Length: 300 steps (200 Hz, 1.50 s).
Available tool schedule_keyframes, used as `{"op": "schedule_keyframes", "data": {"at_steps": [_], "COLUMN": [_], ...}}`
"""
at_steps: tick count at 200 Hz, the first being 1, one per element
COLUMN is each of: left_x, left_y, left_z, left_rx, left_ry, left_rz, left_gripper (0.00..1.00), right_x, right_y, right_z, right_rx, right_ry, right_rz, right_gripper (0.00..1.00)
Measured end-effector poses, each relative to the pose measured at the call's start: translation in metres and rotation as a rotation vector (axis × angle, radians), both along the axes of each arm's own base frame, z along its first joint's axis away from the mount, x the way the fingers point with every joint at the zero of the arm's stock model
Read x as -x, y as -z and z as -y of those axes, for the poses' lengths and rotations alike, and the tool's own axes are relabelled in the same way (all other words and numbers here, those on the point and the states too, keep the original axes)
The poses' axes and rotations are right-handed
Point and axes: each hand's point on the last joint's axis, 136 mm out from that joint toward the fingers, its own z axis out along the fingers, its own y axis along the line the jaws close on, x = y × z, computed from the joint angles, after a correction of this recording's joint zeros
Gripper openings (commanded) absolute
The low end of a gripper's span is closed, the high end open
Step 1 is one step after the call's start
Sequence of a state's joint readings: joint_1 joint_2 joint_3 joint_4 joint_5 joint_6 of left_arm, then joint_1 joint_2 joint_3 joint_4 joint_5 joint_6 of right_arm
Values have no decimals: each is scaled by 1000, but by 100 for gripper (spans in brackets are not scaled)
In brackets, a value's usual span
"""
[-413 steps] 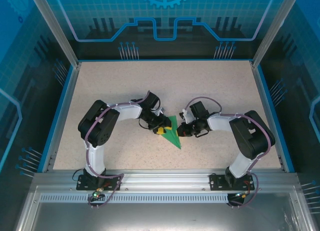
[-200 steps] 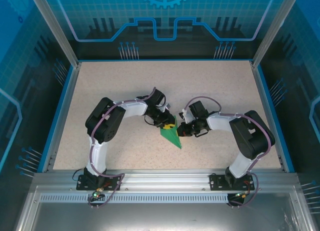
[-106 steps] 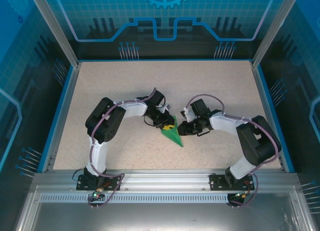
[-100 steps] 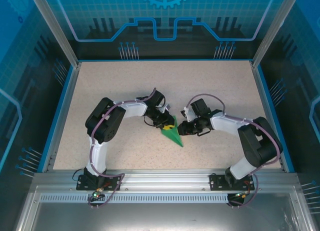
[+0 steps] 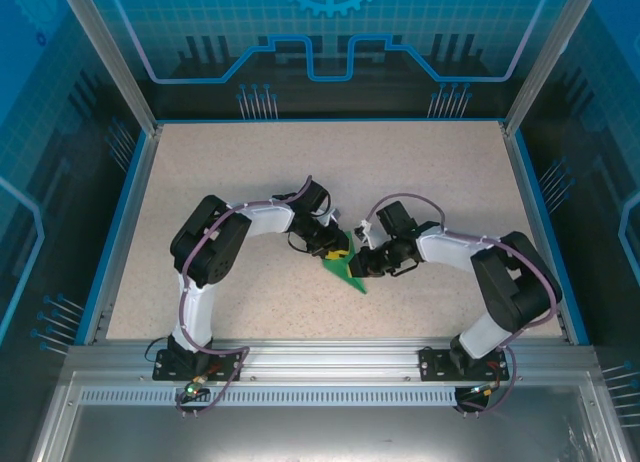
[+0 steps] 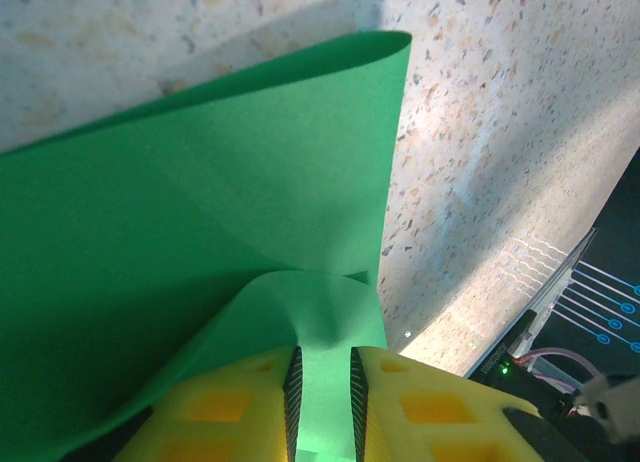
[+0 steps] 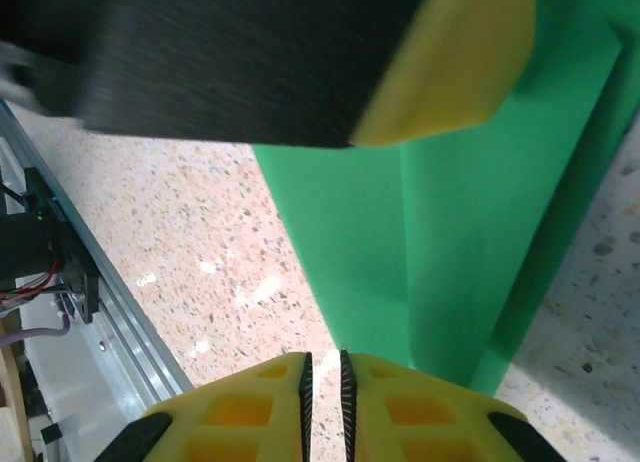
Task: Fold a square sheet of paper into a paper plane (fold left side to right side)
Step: Fourth fold the wing at the center of the table.
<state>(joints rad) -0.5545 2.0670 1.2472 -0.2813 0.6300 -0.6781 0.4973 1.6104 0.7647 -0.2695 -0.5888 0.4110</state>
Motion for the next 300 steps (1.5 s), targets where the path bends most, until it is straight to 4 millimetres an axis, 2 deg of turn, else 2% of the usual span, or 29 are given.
{"op": "schedule_keyframes", "data": {"at_steps": [78,145,250,300], "left_x": [0,0,0,0], "left_y": [0,0,0,0], "left_z": [0,0,0,-1], "left_rx": [-1,0,-1,0], "left_ry": [0,0,-1,-2], "left_rz": [0,0,-1,-1], "left_gripper": [23,23,23,22], "right_x": [8,12,17,29], "right_y": [18,22,29,31], "right_z": [0,-1,7,16], "right_rx": [27,36,84,130], "right_ry": [-11,-22,-11,-17], "right_rz": [-62,-76,-89,-109], "right_gripper": [17,16,15,15]}}
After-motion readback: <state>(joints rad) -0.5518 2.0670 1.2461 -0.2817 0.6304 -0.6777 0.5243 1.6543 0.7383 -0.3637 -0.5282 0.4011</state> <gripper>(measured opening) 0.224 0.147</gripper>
